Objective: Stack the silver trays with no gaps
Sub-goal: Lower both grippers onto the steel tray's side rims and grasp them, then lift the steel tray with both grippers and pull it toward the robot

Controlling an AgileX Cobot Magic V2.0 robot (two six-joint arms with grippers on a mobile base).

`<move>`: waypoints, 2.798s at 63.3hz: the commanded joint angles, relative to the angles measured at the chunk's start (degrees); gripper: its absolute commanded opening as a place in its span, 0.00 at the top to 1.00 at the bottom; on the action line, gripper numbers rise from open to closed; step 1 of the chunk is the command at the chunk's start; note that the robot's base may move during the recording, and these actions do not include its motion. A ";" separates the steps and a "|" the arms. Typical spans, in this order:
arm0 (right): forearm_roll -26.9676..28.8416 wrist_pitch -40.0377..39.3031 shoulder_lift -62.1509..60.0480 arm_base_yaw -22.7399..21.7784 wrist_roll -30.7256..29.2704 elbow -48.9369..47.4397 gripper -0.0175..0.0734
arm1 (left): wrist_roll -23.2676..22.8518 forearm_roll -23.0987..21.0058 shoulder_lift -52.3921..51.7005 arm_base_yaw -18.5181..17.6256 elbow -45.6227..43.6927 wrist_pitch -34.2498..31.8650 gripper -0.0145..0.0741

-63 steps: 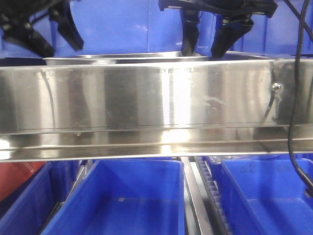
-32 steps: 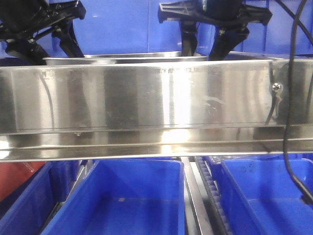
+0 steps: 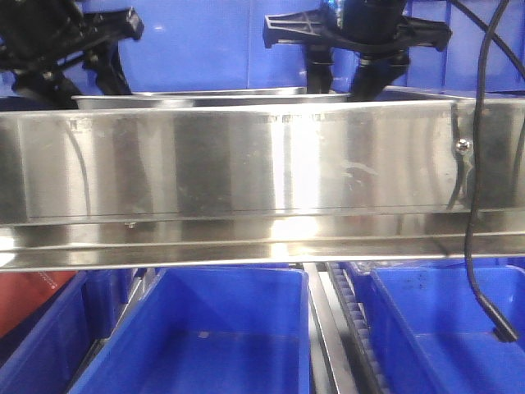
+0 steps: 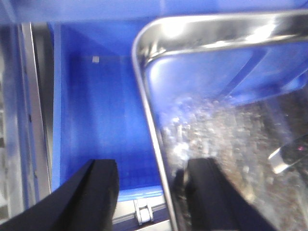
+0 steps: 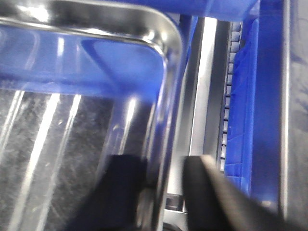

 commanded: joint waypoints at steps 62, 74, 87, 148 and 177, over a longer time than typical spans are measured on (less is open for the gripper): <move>-5.47 2.61 -5.80 1.14 3.15 -0.51 0.87 | -0.56 -1.54 -7.08 -0.32 -0.94 -0.32 0.85; -13.09 2.61 -9.35 4.66 8.22 -0.51 0.87 | -1.72 -1.54 -11.88 -0.32 -0.94 -1.34 0.85; -18.18 2.14 -12.86 8.44 13.06 -0.51 0.87 | -1.95 -1.50 -17.72 -1.20 -0.94 -2.07 0.85; -20.30 -0.86 -21.27 12.85 14.29 -0.51 0.87 | -3.48 1.78 -27.91 -5.61 -0.94 -3.95 0.85; -25.72 -10.54 -21.67 13.15 14.29 -0.51 0.87 | -3.48 1.89 -28.26 -5.61 -0.94 -13.78 0.85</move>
